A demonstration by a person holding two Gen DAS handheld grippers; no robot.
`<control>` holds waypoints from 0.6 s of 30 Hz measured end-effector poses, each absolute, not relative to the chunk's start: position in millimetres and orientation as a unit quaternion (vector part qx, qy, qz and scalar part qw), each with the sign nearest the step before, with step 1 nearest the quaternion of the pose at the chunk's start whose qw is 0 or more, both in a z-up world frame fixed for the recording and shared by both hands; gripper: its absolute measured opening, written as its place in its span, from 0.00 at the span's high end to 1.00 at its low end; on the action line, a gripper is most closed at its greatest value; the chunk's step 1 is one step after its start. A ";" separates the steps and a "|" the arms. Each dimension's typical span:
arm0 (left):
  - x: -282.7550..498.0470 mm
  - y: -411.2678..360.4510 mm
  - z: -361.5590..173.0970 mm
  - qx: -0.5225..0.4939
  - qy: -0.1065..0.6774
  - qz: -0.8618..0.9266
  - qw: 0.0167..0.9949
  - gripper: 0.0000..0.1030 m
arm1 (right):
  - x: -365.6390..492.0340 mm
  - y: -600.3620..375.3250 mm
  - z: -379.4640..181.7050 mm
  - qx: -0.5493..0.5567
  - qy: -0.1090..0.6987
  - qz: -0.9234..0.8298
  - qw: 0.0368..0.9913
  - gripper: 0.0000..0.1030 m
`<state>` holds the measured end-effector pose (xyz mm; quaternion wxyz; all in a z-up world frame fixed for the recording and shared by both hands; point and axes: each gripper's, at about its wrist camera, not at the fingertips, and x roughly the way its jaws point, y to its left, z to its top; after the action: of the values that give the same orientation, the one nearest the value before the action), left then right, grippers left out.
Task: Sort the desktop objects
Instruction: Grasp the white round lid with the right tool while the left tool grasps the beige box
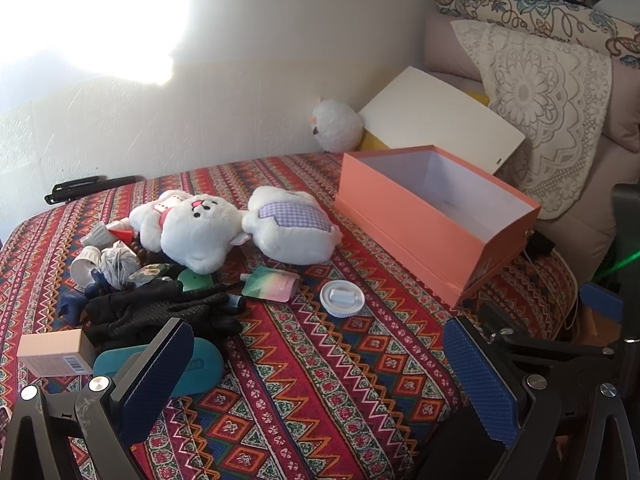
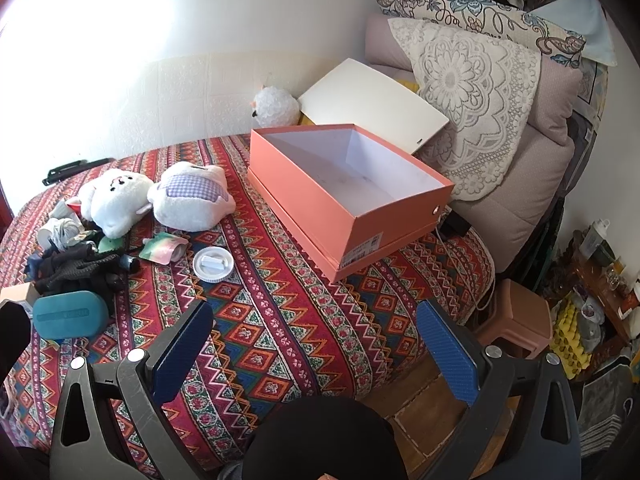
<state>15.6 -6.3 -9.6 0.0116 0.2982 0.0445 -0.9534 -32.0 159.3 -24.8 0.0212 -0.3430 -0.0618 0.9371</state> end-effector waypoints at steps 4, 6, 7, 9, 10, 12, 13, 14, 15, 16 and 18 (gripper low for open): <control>7.7 -23.6 -25.4 0.318 0.060 -0.945 0.039 0.00 | -28.2 157.3 -23.2 -0.291 -0.064 0.954 -0.007 0.00; 3.1 -35.3 -36.9 0.330 0.069 -0.940 0.058 0.00 | -29.4 153.1 -23.6 -0.279 -0.068 0.958 -0.015 0.00; 0.8 -41.1 -42.9 0.336 0.073 -0.936 0.068 0.00 | -31.9 149.7 -25.0 -0.279 -0.069 0.958 -0.023 0.00; -4.1 -53.5 -55.7 0.349 0.083 -0.929 0.086 0.00 | -38.3 143.4 -28.9 -0.284 -0.066 0.956 -0.040 0.00; -7.1 -60.9 -63.4 0.357 0.089 -0.925 0.094 0.00 | -41.5 139.5 -31.6 -0.287 -0.065 0.954 -0.048 0.00; -11.2 -73.1 -75.7 0.370 0.096 -0.917 0.109 0.00 | -48.9 131.0 -38.3 -0.296 -0.064 0.951 -0.064 0.00; -12.8 -79.8 -81.5 0.375 0.099 -0.914 0.117 0.00 | -53.7 125.9 -42.6 -0.301 -0.064 0.948 -0.074 0.00; -14.5 -87.6 -87.7 0.379 0.101 -0.911 0.128 0.00 | -59.6 120.1 -48.0 -0.309 -0.065 0.945 -0.083 0.00; -16.2 -94.7 -93.1 0.384 0.103 -0.907 0.136 0.00 | -65.9 114.3 -53.7 -0.316 -0.066 0.942 -0.091 0.00; -17.7 -100.9 -97.7 0.388 0.106 -0.904 0.144 0.00 | -71.5 109.2 -59.0 -0.324 -0.066 0.939 -0.096 0.00; -20.7 -113.9 -105.9 0.396 0.112 -0.897 0.159 0.00 | -82.3 99.2 -70.7 -0.338 -0.064 0.933 -0.108 0.00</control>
<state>-20.7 -113.9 -105.9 0.1588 0.3961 0.1122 -0.8974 -82.3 99.2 -70.7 -0.1079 -0.3380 -0.0639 0.9328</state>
